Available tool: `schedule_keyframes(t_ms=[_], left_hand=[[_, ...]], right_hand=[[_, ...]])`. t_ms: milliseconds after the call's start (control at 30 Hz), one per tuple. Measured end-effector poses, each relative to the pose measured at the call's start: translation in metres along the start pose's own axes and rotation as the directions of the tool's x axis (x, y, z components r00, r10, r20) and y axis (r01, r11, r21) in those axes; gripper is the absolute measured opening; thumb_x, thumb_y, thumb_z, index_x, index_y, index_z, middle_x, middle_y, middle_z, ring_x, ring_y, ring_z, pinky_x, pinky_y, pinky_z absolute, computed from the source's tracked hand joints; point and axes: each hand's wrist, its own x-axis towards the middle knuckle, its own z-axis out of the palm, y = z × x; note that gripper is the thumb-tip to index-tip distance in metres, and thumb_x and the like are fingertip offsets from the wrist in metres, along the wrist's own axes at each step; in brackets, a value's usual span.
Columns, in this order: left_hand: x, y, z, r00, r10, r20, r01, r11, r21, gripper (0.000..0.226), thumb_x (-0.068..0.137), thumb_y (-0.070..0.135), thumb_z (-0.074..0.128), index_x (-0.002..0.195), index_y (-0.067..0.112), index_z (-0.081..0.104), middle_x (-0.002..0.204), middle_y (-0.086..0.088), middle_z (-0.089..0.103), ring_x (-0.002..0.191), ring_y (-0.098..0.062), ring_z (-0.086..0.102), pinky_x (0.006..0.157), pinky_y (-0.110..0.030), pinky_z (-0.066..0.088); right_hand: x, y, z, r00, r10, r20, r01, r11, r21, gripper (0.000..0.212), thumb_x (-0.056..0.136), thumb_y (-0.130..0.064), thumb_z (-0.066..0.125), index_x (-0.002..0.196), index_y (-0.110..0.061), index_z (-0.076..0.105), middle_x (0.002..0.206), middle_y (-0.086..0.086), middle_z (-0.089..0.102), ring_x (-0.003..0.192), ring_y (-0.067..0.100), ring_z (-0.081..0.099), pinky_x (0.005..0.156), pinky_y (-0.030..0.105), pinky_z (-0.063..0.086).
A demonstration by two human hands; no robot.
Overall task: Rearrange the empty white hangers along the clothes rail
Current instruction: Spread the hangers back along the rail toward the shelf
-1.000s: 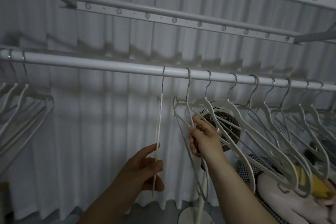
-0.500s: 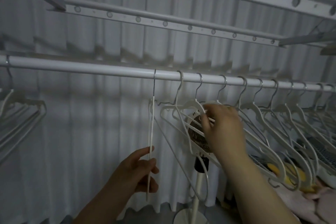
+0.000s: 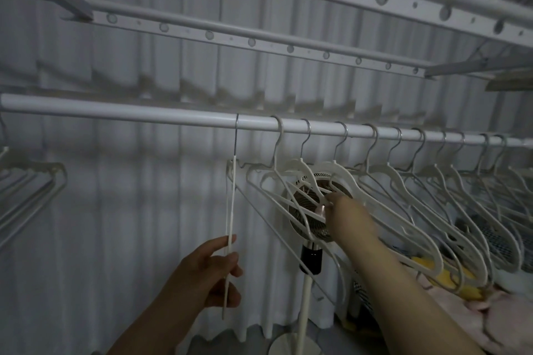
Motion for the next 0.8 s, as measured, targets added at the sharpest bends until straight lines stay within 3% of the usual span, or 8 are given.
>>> schedule_keyframes(t_ms=[100, 267, 400, 500, 667, 800], left_hand=[[0.001, 0.0, 0.0, 1.0, -0.006, 0.003, 0.006, 1.0, -0.003, 0.02, 0.083, 0.007, 0.062, 0.094, 0.023, 0.061, 0.06, -0.006, 0.062, 0.039, -0.019, 0.056, 0.041, -0.026, 0.05], [0.002, 0.0, 0.002, 1.0, -0.013, -0.003, 0.013, 1.0, 0.007, 0.023, 0.088, 0.003, 0.05, 0.094, 0.023, 0.06, 0.065, -0.009, 0.06, 0.039, -0.019, 0.055, 0.042, -0.028, 0.051], [0.001, -0.001, 0.002, 1.0, -0.006, -0.012, 0.006, 1.0, 0.012, 0.023, 0.087, 0.003, 0.05, 0.092, 0.022, 0.062, 0.059, -0.006, 0.062, 0.039, -0.019, 0.056, 0.041, -0.027, 0.05], [0.0, -0.002, 0.002, 0.999, 0.017, -0.049, -0.016, 1.0, 0.024, 0.022, 0.088, 0.003, 0.049, 0.093, 0.021, 0.062, 0.053, -0.003, 0.063, 0.039, -0.018, 0.056, 0.041, -0.024, 0.049], [-0.005, -0.003, 0.001, 0.99, 0.023, -0.139, -0.021, 1.0, 0.015, 0.02, 0.088, 0.004, 0.05, 0.094, 0.019, 0.061, 0.056, -0.006, 0.063, 0.039, -0.02, 0.057, 0.041, -0.024, 0.049], [-0.01, 0.003, 0.007, 0.972, 0.042, -0.232, -0.036, 0.999, 0.029, 0.018, 0.088, 0.005, 0.05, 0.086, 0.018, 0.061, 0.063, -0.011, 0.063, 0.047, -0.022, 0.06, 0.041, -0.023, 0.052]], right_hand=[[0.0, 0.005, 0.004, 0.997, -0.007, -0.078, 0.009, 1.0, 0.026, 0.029, 0.092, -0.004, 0.039, 0.114, -0.005, 0.058, 0.107, 0.015, 0.067, 0.1, 0.032, 0.061, 0.076, 0.03, 0.044], [0.003, 0.006, 0.0, 1.0, -0.004, -0.021, 0.004, 1.0, -0.012, 0.029, 0.094, -0.008, 0.042, 0.12, -0.006, 0.055, 0.113, 0.015, 0.065, 0.104, 0.03, 0.06, 0.082, 0.031, 0.047], [0.002, 0.009, 0.002, 0.996, -0.024, -0.09, 0.026, 0.999, 0.019, 0.029, 0.094, -0.009, 0.04, 0.118, -0.008, 0.057, 0.109, 0.015, 0.067, 0.101, 0.031, 0.061, 0.073, 0.029, 0.045], [0.001, 0.011, 0.004, 0.99, -0.044, -0.132, 0.055, 0.995, 0.079, 0.026, 0.093, -0.017, 0.042, 0.113, -0.009, 0.058, 0.106, 0.015, 0.067, 0.098, 0.032, 0.06, 0.069, 0.027, 0.038], [0.003, 0.007, -0.001, 0.986, -0.115, -0.121, 0.126, 0.988, 0.089, 0.031, 0.093, -0.017, 0.041, 0.12, -0.009, 0.055, 0.111, 0.015, 0.066, 0.102, 0.033, 0.06, 0.079, 0.034, 0.048], [0.004, 0.01, -0.008, 0.958, -0.173, -0.226, 0.192, 0.979, 0.062, 0.027, 0.093, -0.023, 0.042, 0.112, -0.011, 0.056, 0.107, 0.013, 0.066, 0.1, 0.031, 0.06, 0.07, 0.03, 0.043]])
